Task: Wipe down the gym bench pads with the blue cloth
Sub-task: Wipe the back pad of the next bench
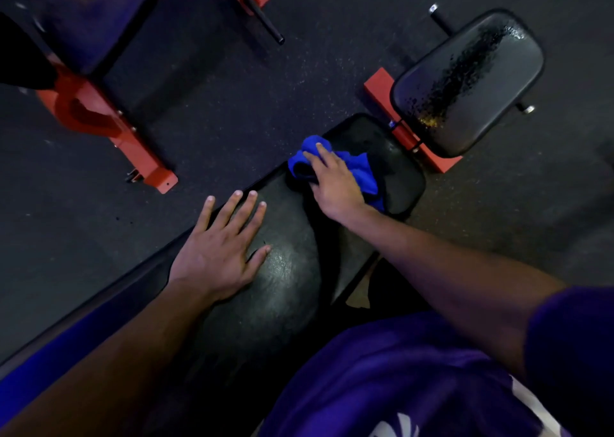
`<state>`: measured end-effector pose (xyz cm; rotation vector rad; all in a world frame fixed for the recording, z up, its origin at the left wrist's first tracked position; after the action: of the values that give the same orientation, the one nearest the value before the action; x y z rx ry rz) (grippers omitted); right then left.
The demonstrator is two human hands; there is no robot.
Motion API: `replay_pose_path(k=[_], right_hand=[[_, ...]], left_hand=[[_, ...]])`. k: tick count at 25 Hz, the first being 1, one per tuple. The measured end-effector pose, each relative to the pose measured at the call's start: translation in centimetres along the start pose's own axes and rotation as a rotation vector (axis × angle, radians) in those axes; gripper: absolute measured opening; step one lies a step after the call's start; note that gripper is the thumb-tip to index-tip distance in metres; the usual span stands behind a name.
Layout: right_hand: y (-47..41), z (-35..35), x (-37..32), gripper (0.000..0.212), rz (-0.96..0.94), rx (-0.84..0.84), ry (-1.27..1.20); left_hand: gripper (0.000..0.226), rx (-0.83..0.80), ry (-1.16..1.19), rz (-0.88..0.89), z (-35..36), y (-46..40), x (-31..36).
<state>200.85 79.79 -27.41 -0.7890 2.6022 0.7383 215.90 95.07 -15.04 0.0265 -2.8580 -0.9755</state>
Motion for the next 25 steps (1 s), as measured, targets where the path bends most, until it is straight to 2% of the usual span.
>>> replay_pose_path(k=[2, 4, 7, 11, 14, 16, 20, 23, 25], right_hand=[[0.1, -0.6, 0.5, 0.066, -0.06, -0.046, -0.04], [-0.8, -1.9, 2.2, 0.064, -0.02, -0.086, -0.145], [2.1, -4.6, 5.5, 0.066, 0.057, -0.003, -0.268], [11.3, -4.2, 10.2, 0.069, 0.098, -0.049, -0.19], [14.1, -0.2, 10.9, 0.067, 0.139, -0.137, -0.133], [13.0, 2.1, 11.1, 0.068, 0.182, -0.152, -0.139], [7.9, 4.0, 14.8, 0.068, 0.378, -0.09, -0.121], [3.1, 4.5, 20.3, 0.056, 0.488, -0.025, -0.121], [0.3, 4.4, 24.1, 0.048, 0.566, -0.072, -0.168]], left_hand=[[0.076, -0.014, -0.017, 0.002, -0.1, 0.0, 0.0], [0.076, -0.036, -0.019, 0.002, -0.2, 0.0, 0.4], [0.076, -0.053, -0.024, -0.006, -0.6, -0.1, 0.6], [0.078, 0.034, 0.07, 0.079, -1.4, -3.5, 2.3], [0.081, -0.081, 0.132, 0.177, -0.1, -9.4, 6.5], [0.08, -0.14, 0.065, 0.189, 1.4, -12.0, 8.3], [0.076, -0.121, 0.003, 0.184, 2.5, -12.7, 8.1], [0.075, -0.086, 0.014, 0.198, 2.9, -13.1, 7.9], [0.074, -0.074, 0.01, 0.214, 3.0, -13.2, 8.0]])
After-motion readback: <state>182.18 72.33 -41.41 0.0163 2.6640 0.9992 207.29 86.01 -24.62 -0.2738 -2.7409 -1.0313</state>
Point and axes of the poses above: each hand's wrist, its own y-axis away from the middle knuckle, its own z-axis out of the palm, x = y × z, the point moved 5 cm from there along -y, towards the middle knuckle, and after that the axes turned 12 degrees about y, right-handed, at the moved point
